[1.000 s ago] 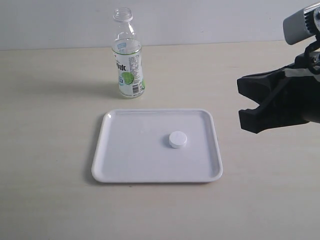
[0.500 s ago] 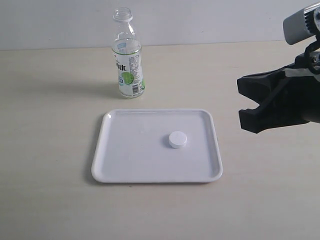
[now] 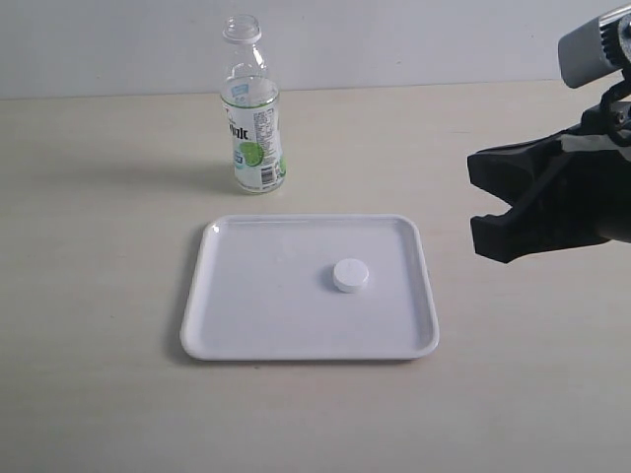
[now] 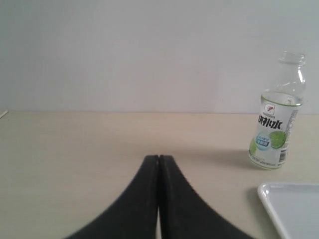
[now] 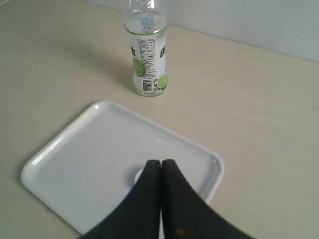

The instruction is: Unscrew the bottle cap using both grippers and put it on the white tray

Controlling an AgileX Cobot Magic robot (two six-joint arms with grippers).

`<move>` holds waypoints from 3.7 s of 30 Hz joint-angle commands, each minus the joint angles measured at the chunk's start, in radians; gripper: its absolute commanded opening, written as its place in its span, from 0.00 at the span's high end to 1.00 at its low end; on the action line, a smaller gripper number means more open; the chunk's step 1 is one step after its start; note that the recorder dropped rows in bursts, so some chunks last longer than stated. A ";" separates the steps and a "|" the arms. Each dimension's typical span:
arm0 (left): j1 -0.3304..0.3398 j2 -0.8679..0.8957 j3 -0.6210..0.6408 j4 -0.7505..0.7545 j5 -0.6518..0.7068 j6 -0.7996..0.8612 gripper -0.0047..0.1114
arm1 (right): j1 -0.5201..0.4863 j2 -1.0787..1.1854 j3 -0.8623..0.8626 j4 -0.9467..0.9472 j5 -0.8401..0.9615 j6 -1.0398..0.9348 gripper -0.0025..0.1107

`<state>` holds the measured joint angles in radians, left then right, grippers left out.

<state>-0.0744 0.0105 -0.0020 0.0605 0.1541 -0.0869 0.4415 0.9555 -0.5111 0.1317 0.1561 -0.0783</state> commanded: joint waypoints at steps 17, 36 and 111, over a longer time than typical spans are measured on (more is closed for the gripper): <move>0.007 -0.011 0.002 0.006 0.202 0.004 0.96 | 0.000 -0.005 0.006 0.000 -0.012 0.000 0.98; 0.007 -0.011 0.002 0.006 0.202 0.004 0.96 | 0.000 -0.005 0.006 0.000 -0.012 0.000 0.98; 0.007 -0.011 0.002 0.006 0.202 0.004 0.96 | -0.630 -0.921 0.511 0.034 0.061 -0.163 0.98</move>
<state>-0.0711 0.0067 0.0005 0.0641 0.3648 -0.0869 -0.1821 0.0501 -0.0046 0.1783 0.1965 -0.2327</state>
